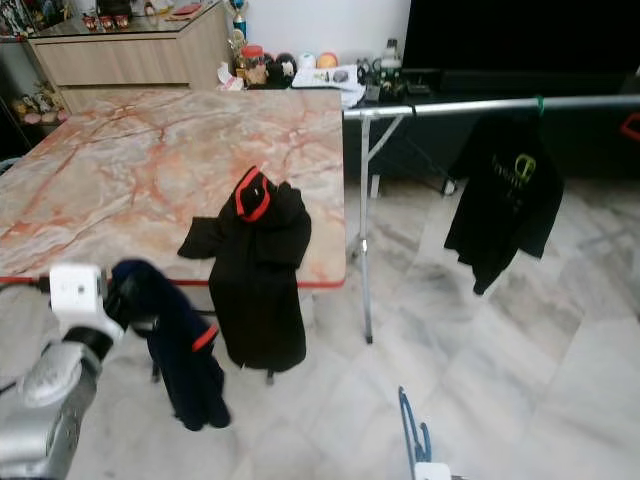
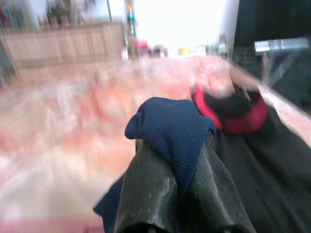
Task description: Hang hanger
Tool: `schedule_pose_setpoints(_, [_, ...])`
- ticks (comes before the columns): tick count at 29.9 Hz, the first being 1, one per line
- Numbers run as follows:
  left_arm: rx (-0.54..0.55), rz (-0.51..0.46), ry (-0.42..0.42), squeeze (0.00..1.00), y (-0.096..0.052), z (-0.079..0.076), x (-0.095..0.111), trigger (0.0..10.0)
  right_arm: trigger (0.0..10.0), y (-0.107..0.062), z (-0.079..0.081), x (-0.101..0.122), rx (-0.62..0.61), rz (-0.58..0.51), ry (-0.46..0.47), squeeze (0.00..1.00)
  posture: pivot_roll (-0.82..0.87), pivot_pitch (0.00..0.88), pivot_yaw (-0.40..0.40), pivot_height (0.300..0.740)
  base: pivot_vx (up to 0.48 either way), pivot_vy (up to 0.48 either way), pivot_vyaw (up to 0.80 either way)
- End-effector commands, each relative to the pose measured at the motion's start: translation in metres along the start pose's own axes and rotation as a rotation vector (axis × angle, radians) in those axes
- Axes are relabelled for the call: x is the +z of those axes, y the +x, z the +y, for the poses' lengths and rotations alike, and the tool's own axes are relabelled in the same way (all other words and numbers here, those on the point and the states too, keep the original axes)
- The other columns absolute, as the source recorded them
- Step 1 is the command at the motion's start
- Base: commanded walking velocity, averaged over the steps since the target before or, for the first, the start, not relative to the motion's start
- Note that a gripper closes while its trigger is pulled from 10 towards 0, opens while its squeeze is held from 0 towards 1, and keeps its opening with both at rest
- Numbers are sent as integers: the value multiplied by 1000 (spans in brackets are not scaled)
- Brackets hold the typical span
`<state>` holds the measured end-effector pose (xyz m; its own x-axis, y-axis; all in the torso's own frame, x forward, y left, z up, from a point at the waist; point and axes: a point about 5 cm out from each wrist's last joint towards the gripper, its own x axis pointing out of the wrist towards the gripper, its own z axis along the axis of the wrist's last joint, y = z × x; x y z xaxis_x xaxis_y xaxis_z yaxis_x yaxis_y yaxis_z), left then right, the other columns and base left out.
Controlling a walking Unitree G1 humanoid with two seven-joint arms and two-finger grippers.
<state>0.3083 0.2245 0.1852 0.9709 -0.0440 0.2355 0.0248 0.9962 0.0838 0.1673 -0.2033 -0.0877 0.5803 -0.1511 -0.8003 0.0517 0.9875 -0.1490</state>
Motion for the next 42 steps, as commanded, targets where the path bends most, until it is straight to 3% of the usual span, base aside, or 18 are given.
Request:
schedule_pose_setpoints(1, [5,-38,17,0,6,8,14,10000,10000,0,11,-1,27,6,9,0,60,67,25,740,341,0,0])
schedule_pose_setpoints(6, [-64,-187,54,0,41,-1,61,10000,10000,0,12,0,23,3,19,0,66,68,28,740,341,0,0])
schedule_pose_setpoints(7, [-64,-187,54,0,41,-1,61,10000,10000,0,12,0,23,3,19,0,66,68,28,740,349,0,0])
schedule_pose_setpoints(9, [-97,-288,59,0,60,-9,93,10000,10000,0,13,3,23,-3,21,0,71,64,30,740,356,0,0])
schedule_pose_setpoints(15, [-125,-369,48,0,86,-21,123,10000,10000,1,16,6,24,-11,24,0,73,58,31,740,360,0,0])
schedule_pose_setpoints(22, [-128,-396,58,0,106,-25,140,10000,10000,1,16,9,24,-17,20,0,74,51,34,740,361,0,0])
schedule_pose_setpoints(28, [-114,-358,57,0,106,-21,126,10000,10000,1,17,8,24,-17,17,0,73,56,32,740,361,0,0])
schedule_pose_setpoints(31, [-153,-264,53,0,100,-20,100,10000,10000,1,18,6,32,-13,4,0,73,64,33,740,216,0,0])
schedule_pose_setpoints(34, [-178,-226,38,0,95,-21,89,10000,10000,1,18,6,32,-12,4,0,73,65,33,740,0,0,0])
schedule_pose_setpoints(35, [-245,-155,41,0,84,-25,69,10000,10000,1,18,5,32,-11,5,0,75,71,33,740,0,0,0])
schedule_pose_setpoints(38, [-313,2,77,0,57,-30,29,10000,10000,0,18,2,36,-2,-4,0,80,81,29,740,0,0,0])
schedule_pose_setpoints(41, [-311,105,106,0,29,-28,0,10000,10000,-1,17,-2,37,8,-11,0,77,82,31,740,0,0,0])
schedule_pose_setpoints(42, [-314,109,106,0,26,-28,-2,10000,10000,-1,17,-2,36,9,-11,0,77,82,31,740,0,0,0])
